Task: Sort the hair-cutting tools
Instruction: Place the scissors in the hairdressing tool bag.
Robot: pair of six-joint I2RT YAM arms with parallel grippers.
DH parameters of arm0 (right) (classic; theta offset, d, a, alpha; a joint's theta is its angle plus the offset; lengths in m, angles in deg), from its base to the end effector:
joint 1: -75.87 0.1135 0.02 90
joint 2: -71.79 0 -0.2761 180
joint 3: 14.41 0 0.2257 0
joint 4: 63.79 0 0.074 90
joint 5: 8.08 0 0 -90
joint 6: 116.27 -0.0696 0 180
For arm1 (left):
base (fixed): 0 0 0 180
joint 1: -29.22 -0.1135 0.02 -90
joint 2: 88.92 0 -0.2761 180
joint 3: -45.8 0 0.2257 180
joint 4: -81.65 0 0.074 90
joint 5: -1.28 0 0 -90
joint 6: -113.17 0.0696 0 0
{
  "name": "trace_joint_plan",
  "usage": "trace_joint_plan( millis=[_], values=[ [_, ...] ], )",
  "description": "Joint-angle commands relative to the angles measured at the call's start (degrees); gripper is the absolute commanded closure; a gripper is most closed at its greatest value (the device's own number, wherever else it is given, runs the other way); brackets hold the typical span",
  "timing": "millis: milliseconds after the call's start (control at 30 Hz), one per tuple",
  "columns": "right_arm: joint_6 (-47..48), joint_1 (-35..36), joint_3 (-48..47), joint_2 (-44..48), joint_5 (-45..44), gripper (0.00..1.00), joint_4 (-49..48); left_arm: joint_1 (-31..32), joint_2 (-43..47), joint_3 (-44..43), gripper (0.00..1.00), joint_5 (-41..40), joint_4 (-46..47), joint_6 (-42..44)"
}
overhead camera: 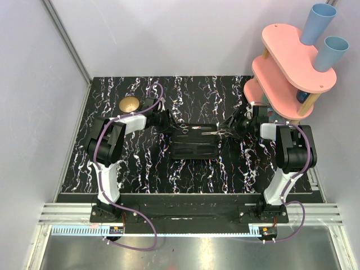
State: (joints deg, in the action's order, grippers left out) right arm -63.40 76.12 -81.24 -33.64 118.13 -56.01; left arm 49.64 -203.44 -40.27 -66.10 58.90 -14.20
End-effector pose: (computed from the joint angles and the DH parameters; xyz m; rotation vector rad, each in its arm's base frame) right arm 0.3595 0.0427 0.1446 0.4637 2.3885 1.0566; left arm 0.3839 -0.1715 0.1494 -0.2014 2.5899 -0.8947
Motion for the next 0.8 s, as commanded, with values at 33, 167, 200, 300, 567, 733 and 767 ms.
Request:
trace_joint_plan(
  millis=[33, 167, 200, 300, 567, 733, 767],
  values=[
    [3.7, 0.0, -2.2, 1.4, -12.6, 0.12, 16.5, 0.8, -1.3, -0.8, 0.51, -1.9, -4.2, 1.2],
    [2.1, 0.0, -2.3, 3.6, -17.5, 0.13, 19.8, 0.8, -1.1, -0.9, 0.5, -2.1, -4.4, 1.3],
    [2.0, 0.1, -2.5, 4.0, -20.2, 0.13, 21.4, 0.8, -1.0, -0.9, 0.5, -2.2, -4.6, 1.3],
    [1.7, 0.1, -2.0, 5.8, -23.4, 0.2, 22.1, 0.8, -0.7, -0.9, 0.5, -2.9, -5.1, 1.7],
    [4.3, 1.1, -4.0, 5.1, -24.0, 0.47, 20.6, 0.8, -0.3, -0.5, 0.5, -3.2, -5.2, 2.2],
    [3.3, 2.6, -4.3, 4.3, -24.3, 0.61, 20.4, 0.8, -0.1, -0.4, 0.5, -3.1, -5.1, 2.3],
    [3.1, 3.1, -4.4, 4.2, -24.5, 0.63, 20.4, 0.8, -0.1, -0.4, 0.5, -3.0, -5.2, 2.3]
  ],
)
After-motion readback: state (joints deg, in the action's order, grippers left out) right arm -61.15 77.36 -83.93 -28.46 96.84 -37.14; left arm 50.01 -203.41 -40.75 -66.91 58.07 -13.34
